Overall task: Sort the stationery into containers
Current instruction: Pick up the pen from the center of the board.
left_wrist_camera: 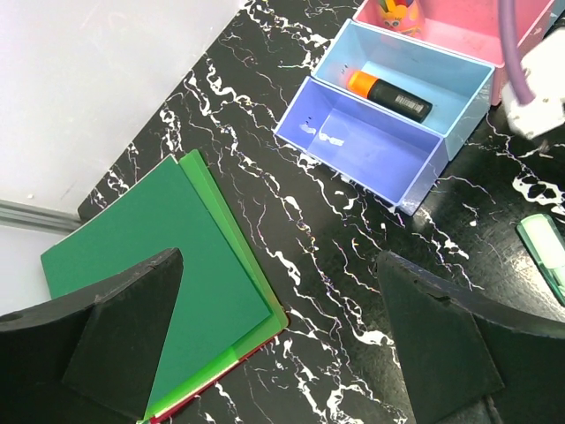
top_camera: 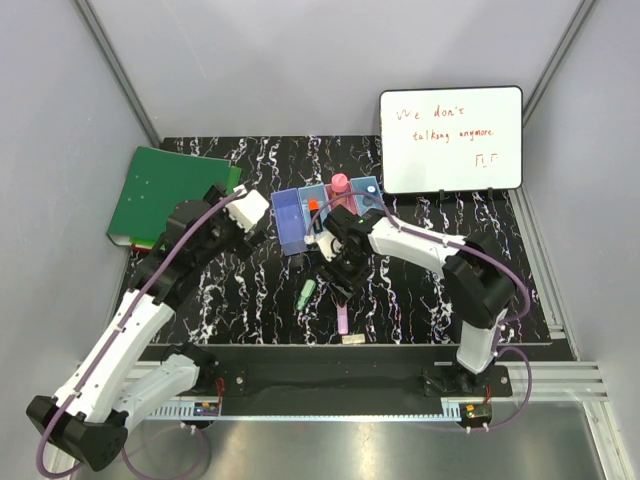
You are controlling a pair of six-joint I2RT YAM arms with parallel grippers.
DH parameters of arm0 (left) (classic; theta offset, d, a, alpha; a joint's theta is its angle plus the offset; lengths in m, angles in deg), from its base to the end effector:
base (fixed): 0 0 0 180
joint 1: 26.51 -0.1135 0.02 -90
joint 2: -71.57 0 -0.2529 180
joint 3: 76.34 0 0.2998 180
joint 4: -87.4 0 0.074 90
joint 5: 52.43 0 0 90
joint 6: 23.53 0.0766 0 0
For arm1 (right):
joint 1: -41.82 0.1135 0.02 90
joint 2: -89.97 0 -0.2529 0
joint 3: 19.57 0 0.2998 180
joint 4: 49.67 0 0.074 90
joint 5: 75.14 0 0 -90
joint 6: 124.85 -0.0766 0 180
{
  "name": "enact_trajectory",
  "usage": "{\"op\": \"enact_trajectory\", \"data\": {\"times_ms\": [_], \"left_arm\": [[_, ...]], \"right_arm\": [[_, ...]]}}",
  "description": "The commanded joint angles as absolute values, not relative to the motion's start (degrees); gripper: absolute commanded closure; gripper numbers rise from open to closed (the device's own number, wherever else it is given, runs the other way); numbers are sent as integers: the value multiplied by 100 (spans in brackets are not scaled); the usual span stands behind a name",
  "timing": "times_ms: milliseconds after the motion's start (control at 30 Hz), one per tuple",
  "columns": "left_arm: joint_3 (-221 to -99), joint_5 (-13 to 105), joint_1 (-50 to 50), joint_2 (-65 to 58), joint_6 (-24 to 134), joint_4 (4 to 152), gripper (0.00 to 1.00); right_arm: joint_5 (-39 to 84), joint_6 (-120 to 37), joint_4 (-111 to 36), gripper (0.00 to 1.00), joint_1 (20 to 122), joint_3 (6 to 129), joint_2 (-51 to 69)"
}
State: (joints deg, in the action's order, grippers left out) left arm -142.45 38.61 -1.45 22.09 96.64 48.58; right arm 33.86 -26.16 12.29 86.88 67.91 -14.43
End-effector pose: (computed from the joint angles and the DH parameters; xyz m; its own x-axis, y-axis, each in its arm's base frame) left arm 0.2552 -0.1209 0.3347 -0.0753 0.5899 -0.8040 0.5512 0.6965 0.4594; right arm 0.2635 0.2993 0.1275 -0.5773 -0.7808 -0.2389 -0.8102 0.5113 0.2866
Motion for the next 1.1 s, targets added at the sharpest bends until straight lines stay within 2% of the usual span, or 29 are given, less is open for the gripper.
{"op": "enact_trajectory", "data": {"times_ms": [0,267,733,967,1067], "left_arm": [[-14466,3766,-129,2314,9863,5212,1],[-14352,3784,-129,2375,10013,5563,1],[-14133,3775,-129,2323,10232,5968,1],[-14203,3555,-129,2288,10364,6091,1],[-14229,3555,-129,2261,10399,6161,1]], "right_arm": [[3376,-2825,1109,36,8770,7010,-1803],[3059,-2869,1136,37,8761,7361,-2568],[3156,-2905,1320,36,9033,7565,-2499],[3051,-2940,1180,43,9130,7363,-2437],[2981,-2948,1154,53,9192,7318,-2446]]}}
